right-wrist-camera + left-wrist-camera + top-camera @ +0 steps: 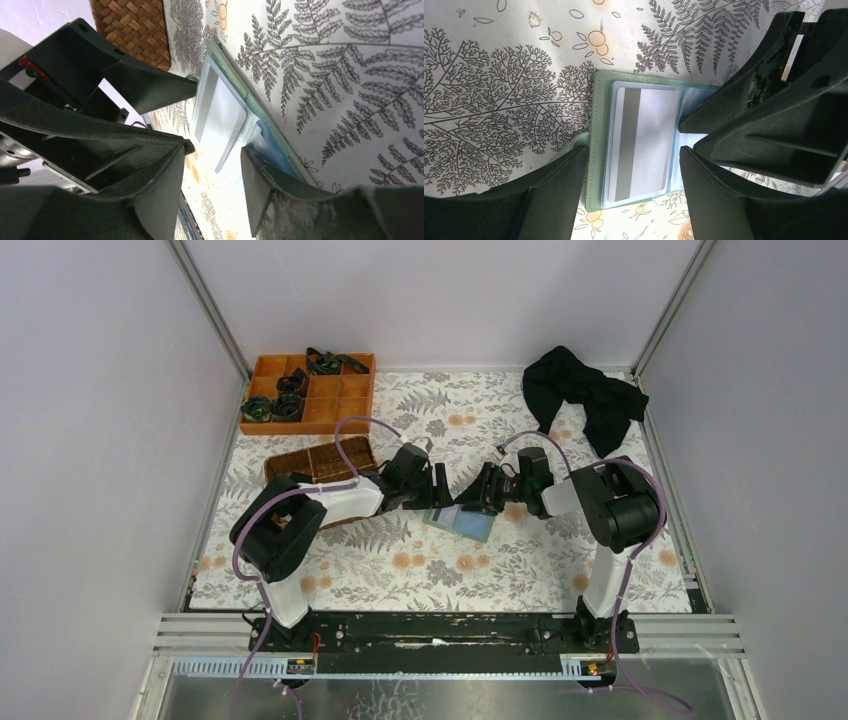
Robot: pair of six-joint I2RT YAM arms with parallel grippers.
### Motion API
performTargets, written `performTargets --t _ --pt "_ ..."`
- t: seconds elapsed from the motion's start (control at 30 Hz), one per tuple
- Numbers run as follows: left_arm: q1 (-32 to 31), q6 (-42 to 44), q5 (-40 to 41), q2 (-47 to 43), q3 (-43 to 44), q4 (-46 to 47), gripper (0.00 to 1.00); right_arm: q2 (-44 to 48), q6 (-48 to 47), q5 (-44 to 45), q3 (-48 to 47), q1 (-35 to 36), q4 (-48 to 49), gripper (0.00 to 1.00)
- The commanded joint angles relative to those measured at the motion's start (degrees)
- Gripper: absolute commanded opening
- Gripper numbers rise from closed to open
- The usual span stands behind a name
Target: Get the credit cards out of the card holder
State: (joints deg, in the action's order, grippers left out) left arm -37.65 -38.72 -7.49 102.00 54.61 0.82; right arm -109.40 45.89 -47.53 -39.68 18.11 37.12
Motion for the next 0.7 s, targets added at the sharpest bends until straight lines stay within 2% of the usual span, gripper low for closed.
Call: performTargets --t 0.0,0.17,0.3,0.37,0.67 --pt "-1.0 -0.2 -0.5 1.1 0.9 0.3 0.75 0.7 -1.9 2.5 -1.5 0.3 -1.3 0.55" --pt "-1.3 -0.3 -0.6 0.7 0.9 0.4 0.75 -0.7 -2.3 3.1 -3.7 0.8 -3.5 0.55" --pt "-1.4 -0.3 -0.9 -0.3 0.4 0.5 0.74 0.5 -10.4 10.5 -8.7 3.2 -18.2 0.55" --pt "-1.4 -0.5 -1.2 -0.6 -0.2 1.0 0.74 1.0 -12.5 13.1 -10.4 4.4 -22.5 0.56" --pt "-2.6 -2.4 -3.6 -1.7 -3.2 4.2 0.74 1.8 -11.5 13.2 -10.3 5.8 -22.3 0.60"
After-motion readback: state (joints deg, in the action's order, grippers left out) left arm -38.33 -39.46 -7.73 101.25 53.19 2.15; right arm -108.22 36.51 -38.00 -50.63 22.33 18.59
